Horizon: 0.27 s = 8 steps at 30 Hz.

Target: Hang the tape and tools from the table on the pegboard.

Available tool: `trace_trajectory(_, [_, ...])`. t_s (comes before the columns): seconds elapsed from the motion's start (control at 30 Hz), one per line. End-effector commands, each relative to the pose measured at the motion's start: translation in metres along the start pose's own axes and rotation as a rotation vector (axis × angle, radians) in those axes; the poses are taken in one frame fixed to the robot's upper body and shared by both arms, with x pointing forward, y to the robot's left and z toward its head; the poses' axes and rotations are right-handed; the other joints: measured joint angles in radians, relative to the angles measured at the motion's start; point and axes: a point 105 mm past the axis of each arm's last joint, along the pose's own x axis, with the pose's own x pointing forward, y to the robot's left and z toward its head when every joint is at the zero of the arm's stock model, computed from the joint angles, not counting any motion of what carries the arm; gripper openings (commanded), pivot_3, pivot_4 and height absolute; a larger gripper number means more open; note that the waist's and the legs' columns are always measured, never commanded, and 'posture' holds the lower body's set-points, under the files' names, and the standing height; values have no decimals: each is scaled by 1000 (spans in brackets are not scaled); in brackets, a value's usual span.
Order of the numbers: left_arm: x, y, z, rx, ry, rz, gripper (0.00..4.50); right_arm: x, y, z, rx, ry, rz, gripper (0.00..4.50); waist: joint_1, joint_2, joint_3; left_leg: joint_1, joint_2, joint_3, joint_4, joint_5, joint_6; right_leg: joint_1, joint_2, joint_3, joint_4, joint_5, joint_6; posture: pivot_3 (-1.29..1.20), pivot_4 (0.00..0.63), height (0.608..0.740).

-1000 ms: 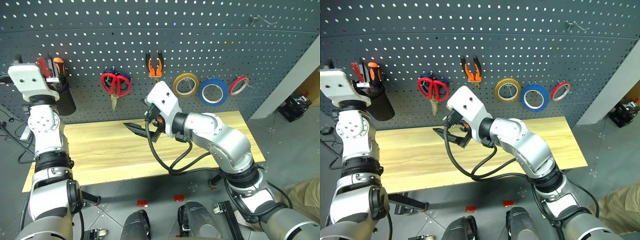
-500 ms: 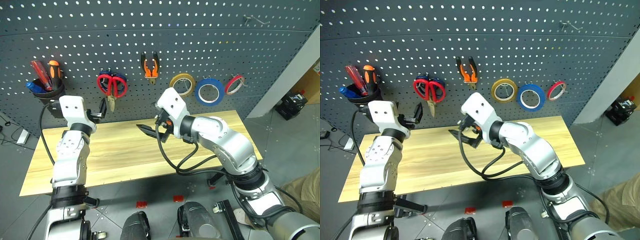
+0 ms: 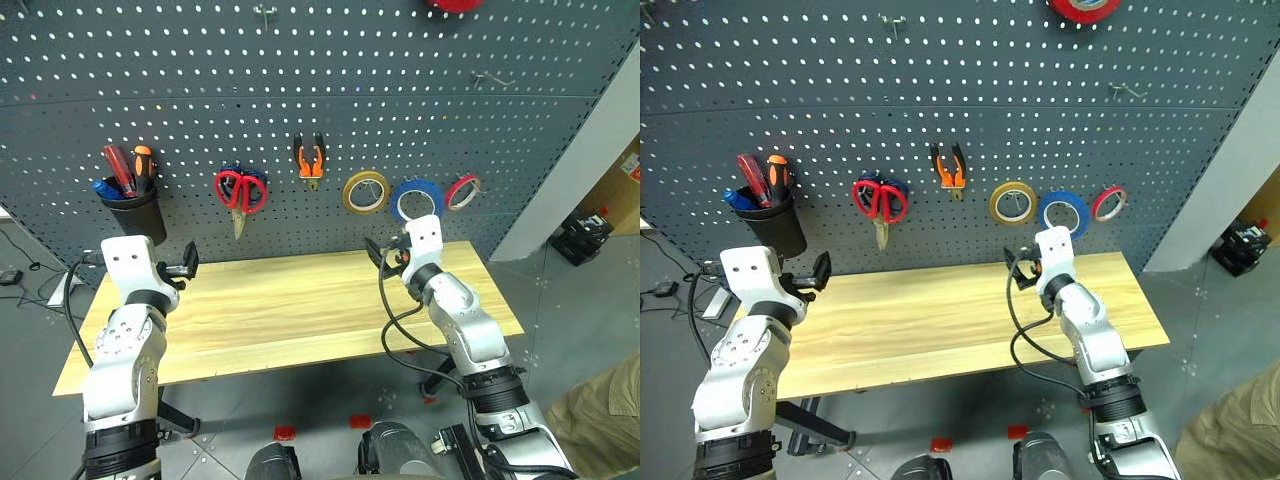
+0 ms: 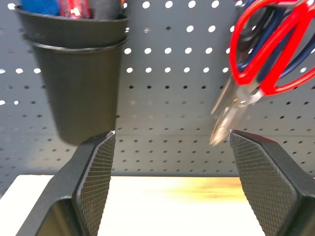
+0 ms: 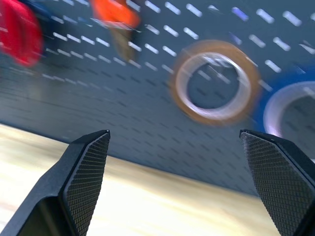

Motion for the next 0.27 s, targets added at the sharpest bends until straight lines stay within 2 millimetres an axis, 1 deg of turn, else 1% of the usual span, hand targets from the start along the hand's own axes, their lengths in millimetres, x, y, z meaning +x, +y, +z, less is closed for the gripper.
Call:
trace_trajectory(0.03, [-4, 6, 0, 12, -23, 41, 3866, -2, -30, -15, 5, 8, -115, 4500, 3, 1, -3, 2, 0, 0, 0, -1, -1, 2, 0, 0, 0, 0, 0, -168, 0, 740])
trace_trajectory(0.1, [-6, 11, -5, 2, -10, 64, 3866, -2, -39, -25, 0, 30, -142, 4500, 8, 1, -3, 8, 0, 0, -1, -3, -5, 8, 0, 0, -1, -1, -1, -162, 0, 740])
trace_trajectory(0.27, [-9, 16, -12, 32, 5, 75, 3866, -3, -52, -43, -3, 73, -185, 4500, 13, 5, -7, 8, 0, 0, -1, -1, -2, 8, 0, 0, 0, -1, -1, -145, 0, 740])
